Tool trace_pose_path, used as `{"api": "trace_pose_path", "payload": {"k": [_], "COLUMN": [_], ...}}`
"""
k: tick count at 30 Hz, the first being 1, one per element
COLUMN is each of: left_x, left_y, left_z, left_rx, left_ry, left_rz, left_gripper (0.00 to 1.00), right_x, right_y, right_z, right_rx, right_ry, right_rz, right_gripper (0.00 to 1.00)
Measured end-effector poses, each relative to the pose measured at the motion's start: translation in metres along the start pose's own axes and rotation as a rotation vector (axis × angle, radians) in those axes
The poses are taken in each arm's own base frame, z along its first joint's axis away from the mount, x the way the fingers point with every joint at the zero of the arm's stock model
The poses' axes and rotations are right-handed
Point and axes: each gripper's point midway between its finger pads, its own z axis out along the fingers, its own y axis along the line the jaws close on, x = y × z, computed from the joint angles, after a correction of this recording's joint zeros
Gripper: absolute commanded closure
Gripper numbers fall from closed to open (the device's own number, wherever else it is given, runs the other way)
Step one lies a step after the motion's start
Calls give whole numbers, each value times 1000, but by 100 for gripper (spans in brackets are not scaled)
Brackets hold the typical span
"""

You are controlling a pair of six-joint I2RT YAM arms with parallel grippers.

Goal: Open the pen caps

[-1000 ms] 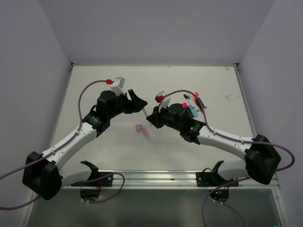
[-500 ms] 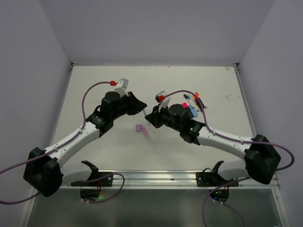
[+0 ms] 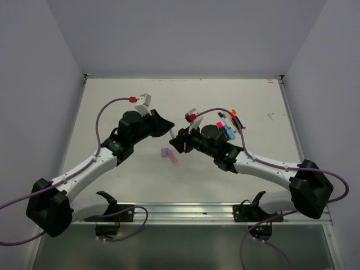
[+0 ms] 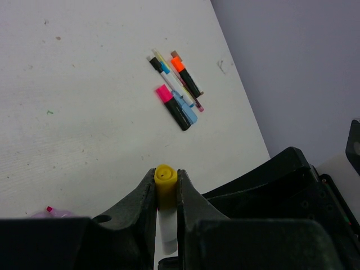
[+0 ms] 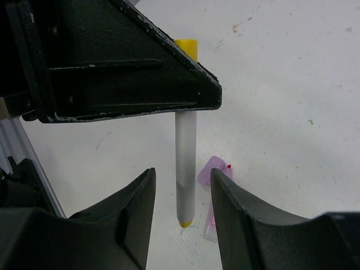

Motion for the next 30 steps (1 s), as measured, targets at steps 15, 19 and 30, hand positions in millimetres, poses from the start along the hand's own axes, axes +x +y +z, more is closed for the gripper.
{"api": "trace_pose_path", "payload": {"k": [15, 19, 30], "left_x": [-6, -9, -14], "left_y": [-9, -11, -8], "left_z": [-5, -5, -4], "left_rx": [45, 50, 34], "left_ry": [-32, -45, -69], "left_rz": [21, 23, 20], "left_gripper": [68, 64, 95], "right_x": [7, 6, 8], "right_y": [2, 2, 7], "right_z": [12, 12, 11], "right_rx": [-17, -19, -46], "right_ry": [22, 20, 29], "right_rz": [-9, -9, -9], "right_gripper": [100, 100, 100]}}
